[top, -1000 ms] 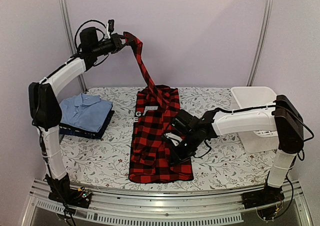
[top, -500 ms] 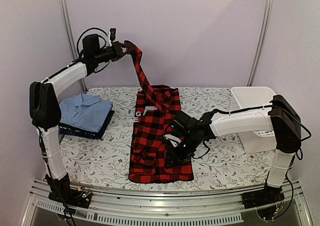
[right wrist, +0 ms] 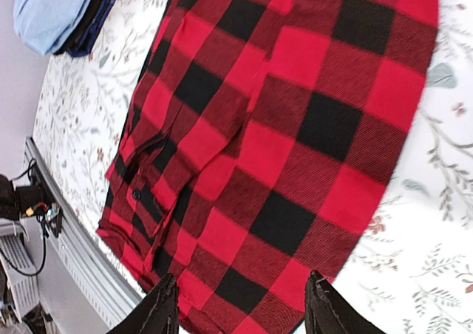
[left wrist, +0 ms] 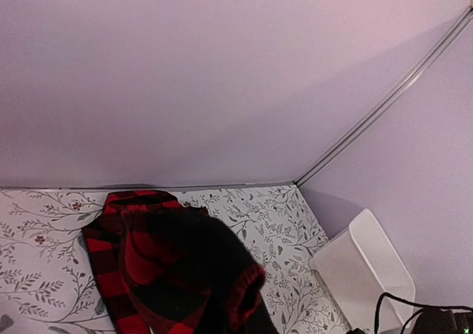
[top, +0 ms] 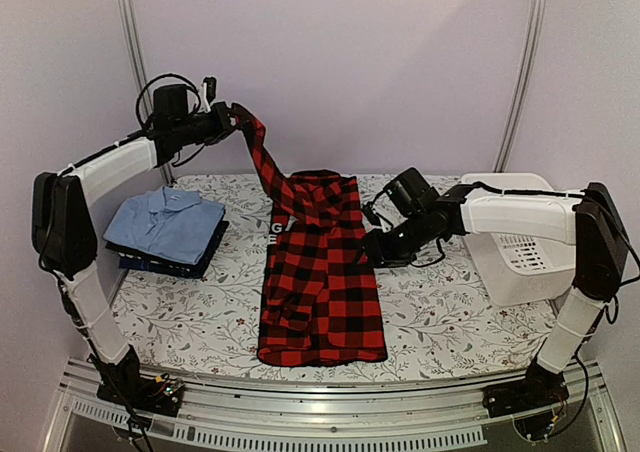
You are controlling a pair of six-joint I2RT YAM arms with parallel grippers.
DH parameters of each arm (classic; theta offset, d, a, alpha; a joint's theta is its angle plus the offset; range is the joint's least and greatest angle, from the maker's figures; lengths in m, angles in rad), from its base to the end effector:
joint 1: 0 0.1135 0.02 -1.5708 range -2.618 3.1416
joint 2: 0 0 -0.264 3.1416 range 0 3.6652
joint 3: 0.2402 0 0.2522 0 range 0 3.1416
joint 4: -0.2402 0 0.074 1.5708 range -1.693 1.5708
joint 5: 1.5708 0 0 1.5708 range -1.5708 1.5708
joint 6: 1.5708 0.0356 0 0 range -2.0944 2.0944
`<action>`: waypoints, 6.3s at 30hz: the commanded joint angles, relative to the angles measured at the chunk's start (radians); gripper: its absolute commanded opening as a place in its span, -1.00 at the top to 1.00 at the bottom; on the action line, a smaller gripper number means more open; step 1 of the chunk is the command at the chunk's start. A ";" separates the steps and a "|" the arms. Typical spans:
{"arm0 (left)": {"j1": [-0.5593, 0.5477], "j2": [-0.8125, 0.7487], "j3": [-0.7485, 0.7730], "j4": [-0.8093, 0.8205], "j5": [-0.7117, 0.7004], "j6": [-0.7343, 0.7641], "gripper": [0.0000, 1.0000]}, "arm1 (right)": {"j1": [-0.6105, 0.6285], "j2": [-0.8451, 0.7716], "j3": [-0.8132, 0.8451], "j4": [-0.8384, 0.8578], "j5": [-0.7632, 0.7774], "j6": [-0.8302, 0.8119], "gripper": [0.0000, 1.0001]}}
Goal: Fold and stack the long sleeve shirts
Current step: Fold the 1/3-folded shirt at the center of the board, then smooth out the rectangle-folded shirt at the center of the board.
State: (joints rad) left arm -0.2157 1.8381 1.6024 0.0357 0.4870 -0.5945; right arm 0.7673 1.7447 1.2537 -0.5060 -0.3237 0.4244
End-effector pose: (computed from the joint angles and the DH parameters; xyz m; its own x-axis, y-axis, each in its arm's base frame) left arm 0.4314 -0.1116 0.3483 -0.5176 -0.3933 -0.7598 0.4192 0.6576 -0.6260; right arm 0.2574 0.2639 0.2204 -0.8731 -0.2996 -0.3847 -0.4641 0.7527 0.4670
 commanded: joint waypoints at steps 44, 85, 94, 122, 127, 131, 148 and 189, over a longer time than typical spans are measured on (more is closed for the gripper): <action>-0.230 -0.403 -0.435 -0.248 0.015 0.098 1.00 | -0.156 0.804 0.664 0.413 -0.086 0.207 0.91; -0.561 -0.067 -0.249 -0.252 0.158 0.139 1.00 | -0.194 0.077 0.120 0.231 0.258 0.090 0.39; -0.595 0.058 -0.235 -0.333 0.186 0.207 0.58 | -0.193 0.060 0.073 0.222 0.236 0.085 0.31; -0.302 0.125 -0.239 -0.199 -0.067 0.018 0.35 | -0.112 0.130 0.032 0.246 0.157 0.027 0.17; -0.283 0.247 -0.085 -0.205 -0.066 0.026 0.46 | -0.122 0.203 0.107 0.288 0.122 0.029 0.19; -0.272 0.344 0.046 -0.235 -0.111 0.040 0.52 | -0.147 0.291 0.211 0.306 0.113 0.028 0.21; -0.227 0.613 0.368 -0.361 -0.039 0.135 0.37 | -0.236 0.717 0.755 0.398 -0.066 0.055 0.41; -0.216 0.565 0.244 -0.393 -0.011 0.106 1.00 | -0.306 1.118 1.020 0.803 -0.253 0.524 0.70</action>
State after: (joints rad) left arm -0.4400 2.4485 1.8851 -0.3698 0.4713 -0.4587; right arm 0.4637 2.8319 2.2684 0.2722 -0.5591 0.9318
